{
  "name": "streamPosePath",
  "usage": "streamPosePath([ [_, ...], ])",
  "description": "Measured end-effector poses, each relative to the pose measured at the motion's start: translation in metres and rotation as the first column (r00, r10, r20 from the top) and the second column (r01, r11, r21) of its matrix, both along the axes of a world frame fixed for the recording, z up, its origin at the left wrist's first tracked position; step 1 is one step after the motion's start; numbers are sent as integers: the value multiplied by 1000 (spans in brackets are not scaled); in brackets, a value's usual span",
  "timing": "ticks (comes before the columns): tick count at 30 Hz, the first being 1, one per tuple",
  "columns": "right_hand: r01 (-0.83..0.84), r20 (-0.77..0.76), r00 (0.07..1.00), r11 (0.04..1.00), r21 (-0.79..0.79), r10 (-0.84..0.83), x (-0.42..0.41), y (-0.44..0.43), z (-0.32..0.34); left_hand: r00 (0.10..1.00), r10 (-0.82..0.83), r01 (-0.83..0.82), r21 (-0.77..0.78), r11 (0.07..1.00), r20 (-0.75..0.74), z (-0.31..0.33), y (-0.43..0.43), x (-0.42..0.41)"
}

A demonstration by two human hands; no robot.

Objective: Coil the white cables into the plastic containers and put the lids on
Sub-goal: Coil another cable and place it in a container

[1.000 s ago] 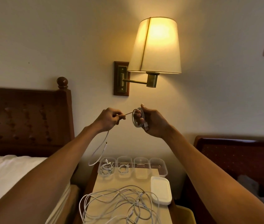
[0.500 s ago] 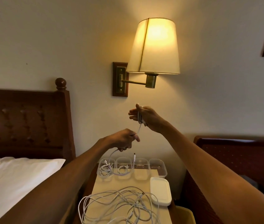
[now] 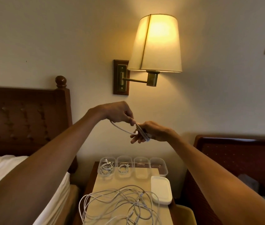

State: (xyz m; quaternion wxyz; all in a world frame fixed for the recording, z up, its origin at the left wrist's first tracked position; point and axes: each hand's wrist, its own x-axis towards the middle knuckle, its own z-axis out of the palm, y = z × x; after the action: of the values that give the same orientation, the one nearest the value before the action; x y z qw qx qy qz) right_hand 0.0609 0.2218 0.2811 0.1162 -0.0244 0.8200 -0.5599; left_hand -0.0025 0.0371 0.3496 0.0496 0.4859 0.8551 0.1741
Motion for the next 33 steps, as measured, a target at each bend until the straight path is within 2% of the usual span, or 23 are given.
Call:
streamPosePath([
  [4,-62,55,995,963,-262,79,7,-2,6,999,46,-42,160,986,-20,-1,-9,-15],
  [11,-160,130,962,884,-439,239,8,5,13,994,89,-59,367,929,-65,-15,-21,-30],
  [16,-160,56,970,799,-579,235,6,6,14,981,136,-68,413,908,-136,-23,-18,-35],
  [19,-159,-29,982,724,-671,189,9,6,19,975,185,-123,395,910,-121,-33,-19,-39],
  [24,-54,-86,996,690,-721,-12,4,3,21,974,224,-219,370,903,31,-65,-13,-30],
  [28,-14,-136,979,610,-793,-155,-2,-6,22,948,246,-279,157,947,202,-90,1,-17],
  [30,27,-156,956,601,-799,-250,-5,-10,22,884,244,-292,64,954,399,-95,10,-9],
  [31,52,-175,941,633,-772,-290,-8,-11,21,858,223,-269,34,962,462,-95,14,-3],
  [33,148,-240,905,788,-597,-351,-13,-12,18,844,161,-191,7,982,511,-86,23,9],
])
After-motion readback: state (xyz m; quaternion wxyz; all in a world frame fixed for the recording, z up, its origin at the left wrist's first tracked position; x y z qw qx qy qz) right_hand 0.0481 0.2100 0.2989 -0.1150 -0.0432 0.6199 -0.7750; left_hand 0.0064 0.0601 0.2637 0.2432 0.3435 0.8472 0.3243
